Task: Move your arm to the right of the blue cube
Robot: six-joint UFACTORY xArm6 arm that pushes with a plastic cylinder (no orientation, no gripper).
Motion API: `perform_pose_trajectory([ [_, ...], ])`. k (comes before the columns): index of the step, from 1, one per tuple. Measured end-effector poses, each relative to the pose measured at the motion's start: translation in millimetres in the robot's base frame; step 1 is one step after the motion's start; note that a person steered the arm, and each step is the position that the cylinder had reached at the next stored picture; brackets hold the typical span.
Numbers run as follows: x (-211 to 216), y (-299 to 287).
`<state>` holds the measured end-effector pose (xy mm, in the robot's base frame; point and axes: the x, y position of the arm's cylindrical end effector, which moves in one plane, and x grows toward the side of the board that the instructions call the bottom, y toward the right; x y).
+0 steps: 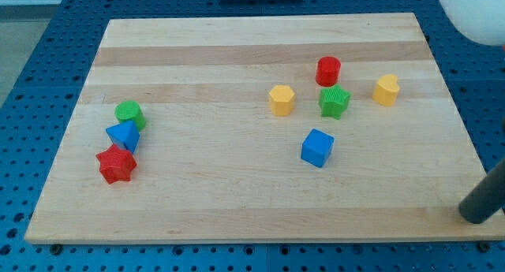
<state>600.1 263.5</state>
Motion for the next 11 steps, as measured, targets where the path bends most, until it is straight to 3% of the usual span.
perform_pose_trajectory([
  [1,-2,15],
  [3,-41,-9],
  [8,-47,-41],
  [11,-81,-96],
])
